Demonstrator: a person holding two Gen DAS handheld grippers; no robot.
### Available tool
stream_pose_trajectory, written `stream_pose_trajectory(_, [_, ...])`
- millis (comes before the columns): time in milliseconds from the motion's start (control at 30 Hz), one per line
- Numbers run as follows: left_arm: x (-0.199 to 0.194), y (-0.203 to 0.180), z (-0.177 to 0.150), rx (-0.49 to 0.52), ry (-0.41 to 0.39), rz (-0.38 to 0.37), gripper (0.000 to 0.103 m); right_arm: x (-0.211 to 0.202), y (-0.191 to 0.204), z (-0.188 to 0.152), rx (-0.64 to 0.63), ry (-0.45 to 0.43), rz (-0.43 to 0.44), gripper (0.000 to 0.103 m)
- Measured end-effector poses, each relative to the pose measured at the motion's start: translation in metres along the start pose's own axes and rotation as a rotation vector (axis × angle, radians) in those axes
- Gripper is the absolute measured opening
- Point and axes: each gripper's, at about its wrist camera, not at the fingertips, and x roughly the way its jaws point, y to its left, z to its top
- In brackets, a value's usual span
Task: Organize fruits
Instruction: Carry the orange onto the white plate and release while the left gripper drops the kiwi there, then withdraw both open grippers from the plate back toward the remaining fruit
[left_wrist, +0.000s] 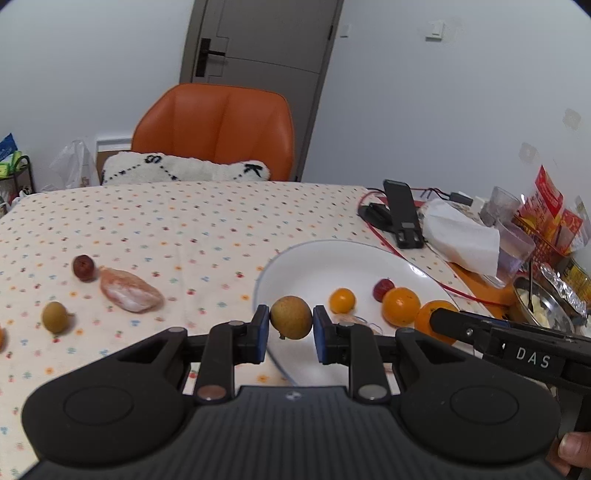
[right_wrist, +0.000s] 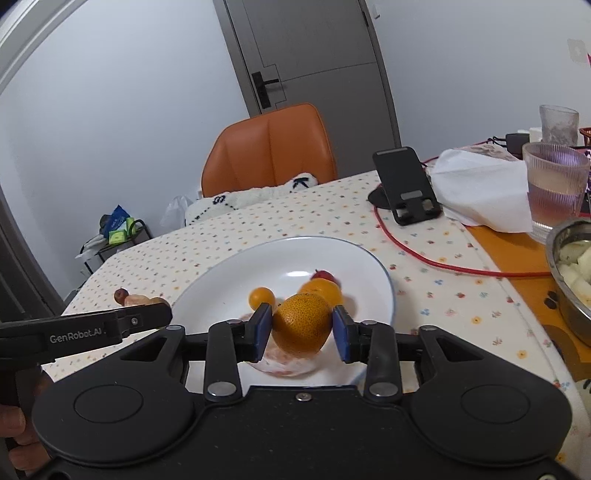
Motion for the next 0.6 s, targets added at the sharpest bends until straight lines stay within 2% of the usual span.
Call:
stream_pose_trajectory(100, [0.004, -0.005, -0.001, 0.015, 0.017, -0.002, 0.027, -0.005, -0.004, 0.0, 0.016, -0.017, 0.008, 0.074])
stream_pose_trajectory(133, [0.004, -0.007, -0.001, 0.026, 0.012, 0.003, 0.027, -0.007, -0.002, 0.0, 0.01, -0.027, -0.001, 0.078])
stream_pose_trajectory(233, [0.0, -0.004, 0.001, 0.025, 0.004, 0.018, 0.031, -0.008, 0.002, 0.0, 0.002, -0.037, 0.001, 0.079])
stream_pose_trajectory(333, [-0.009, 0.005, 0.004, 0.012, -0.012, 0.037, 0.039, -0.008, 0.009, 0.0, -0.005, -0.045, 0.016, 0.081])
stream_pose_trajectory(400, [-0.016, 0.012, 0.006, 0.005, -0.022, 0.052, 0.055, -0.007, 0.015, 0.0, -0.023, -0.043, 0.022, 0.085])
stream_pose_trajectory(500, [-0.025, 0.021, 0.008, -0.009, -0.028, 0.106, 0.071, -0.008, 0.027, 0.001, -0.047, -0.06, 0.027, 0.095])
stream_pose_trajectory(600, [-0.033, 0.028, 0.008, -0.005, -0.046, 0.156, 0.077, -0.011, 0.039, 0.001, -0.079, -0.09, 0.019, 0.101])
